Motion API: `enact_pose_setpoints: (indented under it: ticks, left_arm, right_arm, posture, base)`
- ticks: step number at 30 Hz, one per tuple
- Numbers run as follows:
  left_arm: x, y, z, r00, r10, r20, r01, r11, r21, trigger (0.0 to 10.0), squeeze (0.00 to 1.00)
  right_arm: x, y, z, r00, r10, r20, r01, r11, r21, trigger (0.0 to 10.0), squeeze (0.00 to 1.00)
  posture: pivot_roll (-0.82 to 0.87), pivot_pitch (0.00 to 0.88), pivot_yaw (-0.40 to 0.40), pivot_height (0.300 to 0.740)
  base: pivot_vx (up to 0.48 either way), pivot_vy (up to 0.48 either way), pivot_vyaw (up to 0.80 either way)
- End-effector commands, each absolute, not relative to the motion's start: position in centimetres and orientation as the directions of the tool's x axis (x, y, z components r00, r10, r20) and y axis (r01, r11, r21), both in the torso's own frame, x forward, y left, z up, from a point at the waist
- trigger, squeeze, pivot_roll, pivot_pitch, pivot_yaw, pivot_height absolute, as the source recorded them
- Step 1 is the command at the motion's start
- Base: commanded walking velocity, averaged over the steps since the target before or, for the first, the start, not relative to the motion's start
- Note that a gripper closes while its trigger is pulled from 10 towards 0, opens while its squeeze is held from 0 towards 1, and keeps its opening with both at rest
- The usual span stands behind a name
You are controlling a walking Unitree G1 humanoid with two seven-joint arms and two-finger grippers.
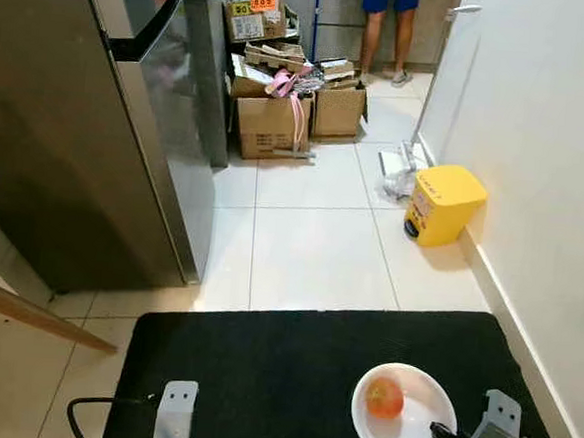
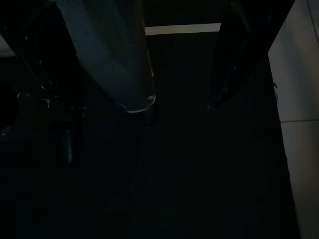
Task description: Restocking fridge
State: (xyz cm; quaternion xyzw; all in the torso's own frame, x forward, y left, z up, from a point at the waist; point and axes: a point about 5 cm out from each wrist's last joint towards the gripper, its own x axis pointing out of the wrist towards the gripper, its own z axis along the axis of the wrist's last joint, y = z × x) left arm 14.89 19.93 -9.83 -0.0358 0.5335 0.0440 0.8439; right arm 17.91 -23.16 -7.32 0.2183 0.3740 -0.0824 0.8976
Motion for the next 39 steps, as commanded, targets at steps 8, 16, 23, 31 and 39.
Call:
enact_pose_setpoints:
  ticks: [8,16,23,31,39]
  left_arm:
    - [14.8,19.9,-9.9,0.417,0.03,-0.908,-0.112,0.993,-0.019,10.0,0.0]
    - [14.7,20.0,-9.9,0.415,0.034,-0.909,-0.114,0.993,-0.015,10.0,0.0]
    - [15.0,19.9,-9.8,0.42,0.031,-0.907,-0.117,0.993,-0.021,10.0,0.0]
    - [14.9,19.9,-9.8,0.417,0.03,-0.908,-0.114,0.993,-0.02,10.0,0.0]
    - [14.8,20.0,-9.9,0.416,0.028,-0.909,-0.111,0.994,-0.02,10.0,0.0]
  right_arm:
    - [17.2,-22.0,-7.9,0.696,0.019,-0.717,0.34,0.871,0.353,10.0,0.0]
    - [17.3,-21.8,-7.9,0.696,0.032,-0.718,0.323,0.879,0.352,10.0,0.0]
    - [17.2,-21.9,-8.0,0.689,0.029,-0.724,0.319,0.885,0.339,10.0,0.0]
    - [16.9,-21.7,-8.1,0.687,0.055,-0.724,0.301,0.886,0.353,10.0,0.0]
    - [16.6,-21.9,-8.3,0.668,0.021,-0.744,0.34,0.88,0.33,10.0,0.0]
  posture:
    - [-0.02,0.0,0.001,0.74]
    - [-0.04,0.0,-0.002,0.74]
    - [-0.04,0.0,-0.003,0.74]
    - [-0.04,0.0,-0.003,0.74]
    - [-0.04,0.0,-0.003,0.74]
  base:
    - [0.173,0.0,0.0]
    - [0.312,0.0,0.0]
    - [0.285,0.0,0.0]
    - [0.287,0.0,0.2]
    - [0.286,0.0,0.3]
